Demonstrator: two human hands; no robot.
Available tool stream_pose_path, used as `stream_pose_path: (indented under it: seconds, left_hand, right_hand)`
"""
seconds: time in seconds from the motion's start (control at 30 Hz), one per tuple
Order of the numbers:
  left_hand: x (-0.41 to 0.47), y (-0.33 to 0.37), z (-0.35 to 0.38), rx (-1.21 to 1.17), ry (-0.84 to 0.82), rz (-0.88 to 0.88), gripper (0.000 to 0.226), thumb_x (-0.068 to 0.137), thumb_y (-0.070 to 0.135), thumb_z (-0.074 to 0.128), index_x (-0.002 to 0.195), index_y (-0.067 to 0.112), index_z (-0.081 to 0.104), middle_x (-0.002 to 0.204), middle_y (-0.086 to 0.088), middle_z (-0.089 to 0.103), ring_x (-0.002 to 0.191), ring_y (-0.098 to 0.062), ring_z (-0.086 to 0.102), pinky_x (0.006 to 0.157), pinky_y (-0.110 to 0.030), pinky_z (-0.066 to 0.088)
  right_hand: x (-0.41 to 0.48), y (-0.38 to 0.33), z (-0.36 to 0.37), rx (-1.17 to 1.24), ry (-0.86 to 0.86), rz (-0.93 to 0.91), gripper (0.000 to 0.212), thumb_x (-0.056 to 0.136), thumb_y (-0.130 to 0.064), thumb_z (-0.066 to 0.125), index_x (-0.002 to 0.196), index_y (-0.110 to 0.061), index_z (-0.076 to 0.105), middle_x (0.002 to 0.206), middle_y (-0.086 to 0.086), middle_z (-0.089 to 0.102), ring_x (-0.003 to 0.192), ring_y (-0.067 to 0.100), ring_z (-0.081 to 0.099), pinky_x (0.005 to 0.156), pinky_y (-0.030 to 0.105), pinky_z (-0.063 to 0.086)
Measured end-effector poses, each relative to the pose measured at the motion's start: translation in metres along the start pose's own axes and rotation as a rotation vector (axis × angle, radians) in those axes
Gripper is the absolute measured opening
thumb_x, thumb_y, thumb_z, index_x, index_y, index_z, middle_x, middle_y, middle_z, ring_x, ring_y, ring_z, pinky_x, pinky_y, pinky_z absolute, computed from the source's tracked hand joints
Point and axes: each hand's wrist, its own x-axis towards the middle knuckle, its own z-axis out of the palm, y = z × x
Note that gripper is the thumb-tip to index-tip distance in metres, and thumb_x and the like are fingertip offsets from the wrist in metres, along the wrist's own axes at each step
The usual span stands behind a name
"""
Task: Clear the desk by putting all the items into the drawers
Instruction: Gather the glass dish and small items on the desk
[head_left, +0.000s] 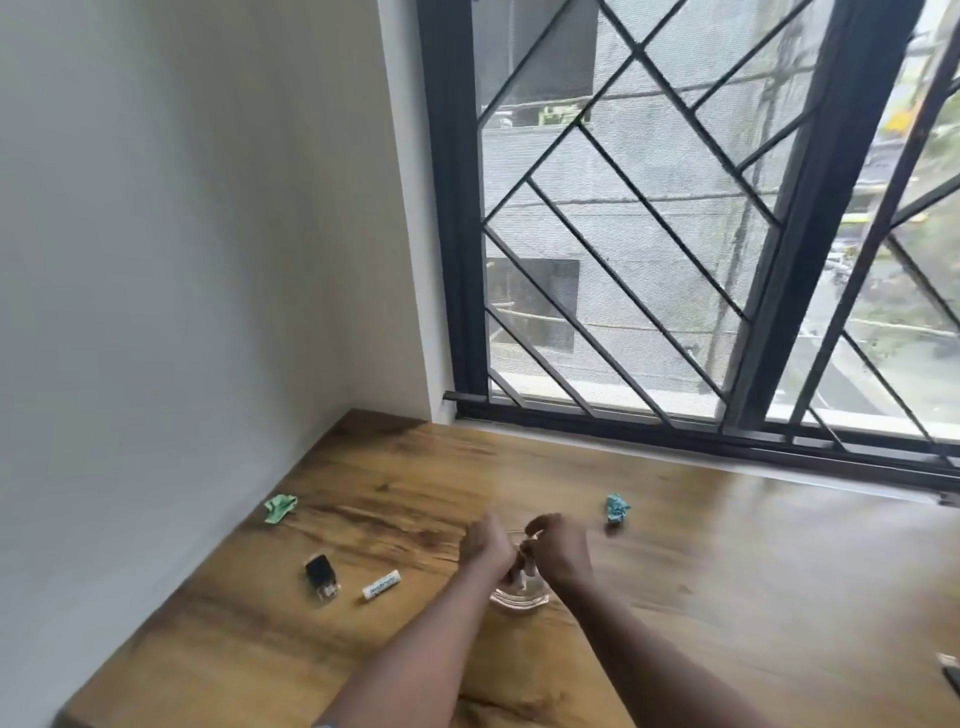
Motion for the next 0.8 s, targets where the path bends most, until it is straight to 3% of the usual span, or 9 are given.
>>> stream_pose_path:
  seconds: [0.07, 0.17, 0.27, 0.37, 0.43, 0.63, 0.8]
  left_hand:
    - [0.0, -0.003, 0.004, -0.007, -0.019, 0.012, 0.03, 0.096, 0.009, 0.043, 0.121, 0.002, 0.057, 0.129, -0.015, 0.059, 0.121, -0.029, 0.055, 0.093, -0.032, 0.046]
    - [0.004, -0.004, 0.01, -0.039, -0.019, 0.01, 0.035, 0.099, 0.008, 0.031, 0.121, 0.001, 0.058, 0.13, -0.017, 0.058, 0.122, -0.029, 0.054, 0.095, -0.032, 0.045]
    - [0.004, -0.002, 0.012, -0.053, -0.026, 0.017, 0.037, 0.097, 0.002, 0.029, 0.119, 0.0, 0.059, 0.128, -0.018, 0.059, 0.121, -0.029, 0.056, 0.095, -0.033, 0.045]
    - [0.004, -0.003, 0.011, -0.051, -0.043, 0.026, 0.038, 0.096, 0.001, 0.028, 0.117, -0.002, 0.059, 0.127, -0.02, 0.059, 0.12, -0.03, 0.056, 0.093, -0.034, 0.045]
    - [0.004, -0.004, 0.012, -0.065, -0.048, 0.027, 0.038, 0.095, 0.001, 0.028, 0.117, -0.003, 0.059, 0.127, -0.021, 0.059, 0.119, -0.031, 0.056, 0.092, -0.034, 0.046]
    - [-0.001, -0.011, -0.006, -0.07, -0.029, 0.072, 0.031, 0.094, -0.002, 0.037, 0.113, -0.006, 0.062, 0.121, -0.023, 0.062, 0.113, -0.033, 0.06, 0.088, -0.035, 0.049]
    - [0.01, -0.039, -0.027, -0.106, 0.02, 0.026, 0.012, 0.085, 0.008, 0.065, 0.091, 0.001, 0.071, 0.096, -0.016, 0.074, 0.088, -0.025, 0.072, 0.077, -0.031, 0.059]
  right_hand:
    - [0.003, 0.003, 0.004, -0.007, -0.021, 0.016, 0.025, 0.08, 0.004, 0.06, 0.104, 0.003, 0.069, 0.094, 0.02, 0.071, 0.091, 0.028, 0.069, 0.082, 0.035, 0.054]
    - [0.002, 0.005, 0.006, -0.104, -0.056, 0.015, 0.027, 0.081, -0.001, 0.06, 0.106, -0.002, 0.07, 0.106, 0.019, 0.07, 0.1, 0.024, 0.066, 0.083, 0.027, 0.049]
    - [0.004, 0.007, 0.01, -0.146, -0.083, 0.029, 0.025, 0.08, 0.0, 0.061, 0.103, -0.002, 0.07, 0.103, 0.02, 0.07, 0.097, 0.023, 0.067, 0.079, 0.029, 0.05]
    - [0.007, 0.006, 0.015, -0.191, -0.098, 0.023, 0.019, 0.079, -0.001, 0.058, 0.093, 0.001, 0.071, 0.1, 0.023, 0.069, 0.091, 0.017, 0.066, 0.067, 0.03, 0.045]
    - [0.008, 0.005, 0.017, -0.194, -0.096, 0.017, 0.018, 0.081, -0.001, 0.054, 0.09, 0.003, 0.069, 0.099, 0.024, 0.068, 0.092, 0.025, 0.067, 0.062, 0.027, 0.037]
    - [0.008, 0.006, 0.027, -0.309, -0.078, -0.017, 0.026, 0.086, -0.004, 0.049, 0.105, 0.001, 0.066, 0.111, 0.023, 0.063, 0.103, 0.036, 0.062, 0.076, 0.034, 0.047]
    - [0.004, -0.004, 0.036, -0.355, -0.048, -0.029, 0.034, 0.089, 0.0, 0.038, 0.113, 0.003, 0.061, 0.119, 0.024, 0.059, 0.111, 0.036, 0.058, 0.087, 0.035, 0.047]
